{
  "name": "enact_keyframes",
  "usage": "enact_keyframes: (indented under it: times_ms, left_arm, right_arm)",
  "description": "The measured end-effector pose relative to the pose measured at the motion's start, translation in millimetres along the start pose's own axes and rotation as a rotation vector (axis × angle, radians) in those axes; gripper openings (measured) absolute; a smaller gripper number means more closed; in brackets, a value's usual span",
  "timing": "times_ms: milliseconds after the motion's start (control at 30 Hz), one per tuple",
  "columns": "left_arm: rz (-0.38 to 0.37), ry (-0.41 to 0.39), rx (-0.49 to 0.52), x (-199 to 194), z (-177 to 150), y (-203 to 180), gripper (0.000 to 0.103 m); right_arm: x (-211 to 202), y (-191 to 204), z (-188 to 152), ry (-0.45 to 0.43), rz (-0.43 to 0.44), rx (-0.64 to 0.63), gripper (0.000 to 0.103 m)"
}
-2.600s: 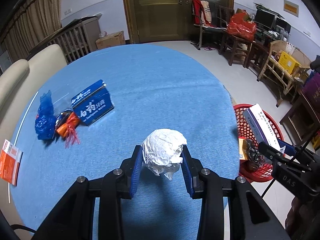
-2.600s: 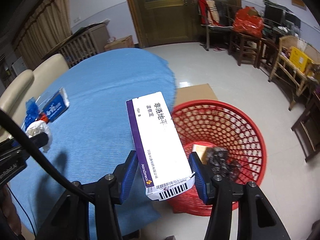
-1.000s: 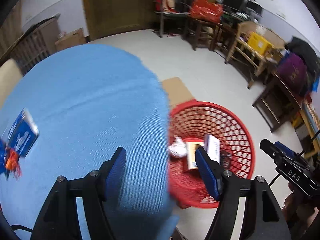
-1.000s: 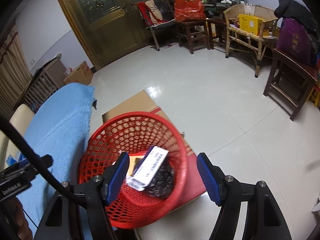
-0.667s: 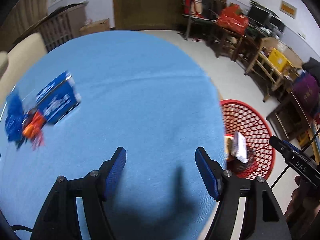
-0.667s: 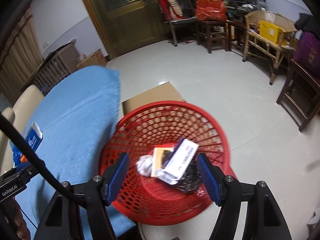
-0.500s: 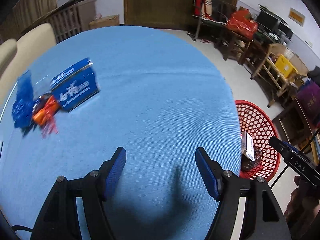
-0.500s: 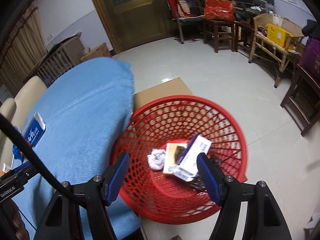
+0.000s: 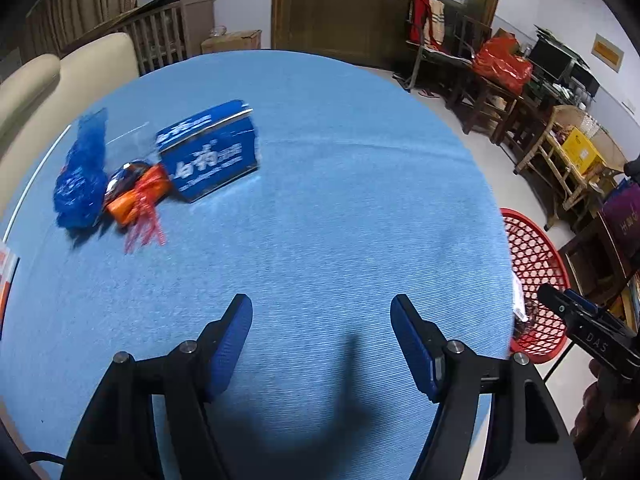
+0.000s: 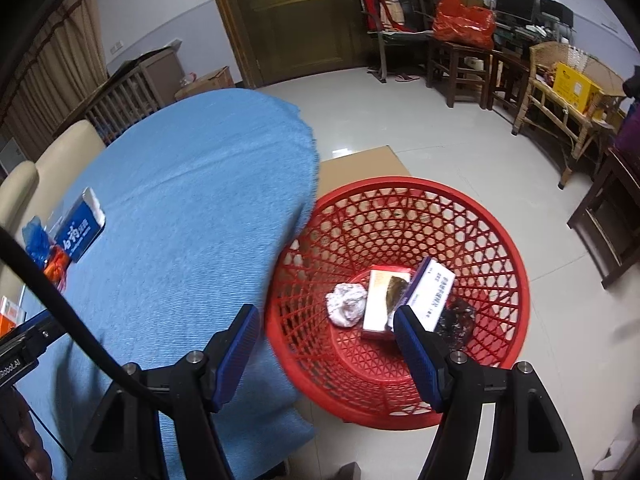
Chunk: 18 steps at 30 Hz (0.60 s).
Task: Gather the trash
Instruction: 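Move both tools back over the table toward the remaining trash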
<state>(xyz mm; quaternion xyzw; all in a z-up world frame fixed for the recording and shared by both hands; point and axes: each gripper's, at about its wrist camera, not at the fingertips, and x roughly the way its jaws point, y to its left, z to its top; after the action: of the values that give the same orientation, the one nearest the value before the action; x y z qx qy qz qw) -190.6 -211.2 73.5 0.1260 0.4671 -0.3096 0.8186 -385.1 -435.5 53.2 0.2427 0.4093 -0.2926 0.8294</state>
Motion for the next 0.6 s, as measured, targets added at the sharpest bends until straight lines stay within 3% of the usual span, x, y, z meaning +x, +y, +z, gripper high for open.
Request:
enact_keyframes:
  times_ms: [533, 600]
  left_arm:
    - [0.172, 0.007, -0.231, 3, -39, 135, 0.072]
    - [0.184, 0.006, -0.243, 1, -41, 143, 0.072]
  right_arm:
    - [21, 109, -5, 0.054, 0.134, -0.182, 0.073]
    - [22, 129, -4, 0.059, 0.160, -0.217, 0.078]
